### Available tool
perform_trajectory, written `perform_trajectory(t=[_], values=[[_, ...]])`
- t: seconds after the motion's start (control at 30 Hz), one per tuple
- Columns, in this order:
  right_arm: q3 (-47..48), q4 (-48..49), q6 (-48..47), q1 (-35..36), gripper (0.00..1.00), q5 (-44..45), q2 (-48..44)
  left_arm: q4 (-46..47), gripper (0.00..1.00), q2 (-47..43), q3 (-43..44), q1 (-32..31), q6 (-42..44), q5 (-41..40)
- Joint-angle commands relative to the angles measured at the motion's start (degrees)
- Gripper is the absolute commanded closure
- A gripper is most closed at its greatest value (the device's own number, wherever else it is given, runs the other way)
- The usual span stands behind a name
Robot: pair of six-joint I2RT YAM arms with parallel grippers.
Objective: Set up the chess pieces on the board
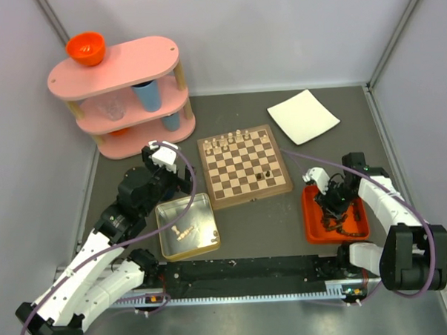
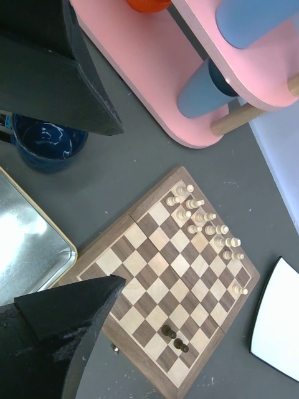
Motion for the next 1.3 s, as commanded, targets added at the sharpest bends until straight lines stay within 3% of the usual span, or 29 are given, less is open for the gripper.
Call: perform_trajectory(t=[0.0, 0.17, 0.27, 0.5, 0.93, 1.13, 1.27], values=[[-0.6, 0.7, 0.3, 0.5, 0.6, 1.2, 0.1, 3.1, 0.01, 0.0, -0.2, 0.1, 0.5, -0.4], [-0.6, 0.5, 0.1, 0.5, 0.68, 1.1, 0.3, 3.1, 0.01, 0.1, -0.2, 0.1, 0.4, -0.4], [0.1, 0.5, 0.5, 0.6, 0.81, 0.1, -0.1, 3.2, 0.01, 0.1, -0.2, 0.1, 0.4, -0.4], [2.6, 0.4, 1.8, 0.5, 0.94, -1.1, -1.0, 3.1, 0.01, 0.2, -0.2, 0.1, 0.6, -0.6], [9.3, 2.0, 9.5, 0.5, 0.96, -2.2, -5.8, 3.2, 0.01, 0.5, -0.2, 0.1, 0.6, -0.8], [14.5, 2.2, 15.8, 1.6, 0.96, -11.6, -7.3, 3.2, 0.01, 0.8, -0.3, 0.1, 0.6, -0.8], [19.0, 2.8, 18.3, 4.1, 0.96, -14.9, -2.4, 3.1, 0.01, 0.9, -0.4, 0.1, 0.7, -1.2]])
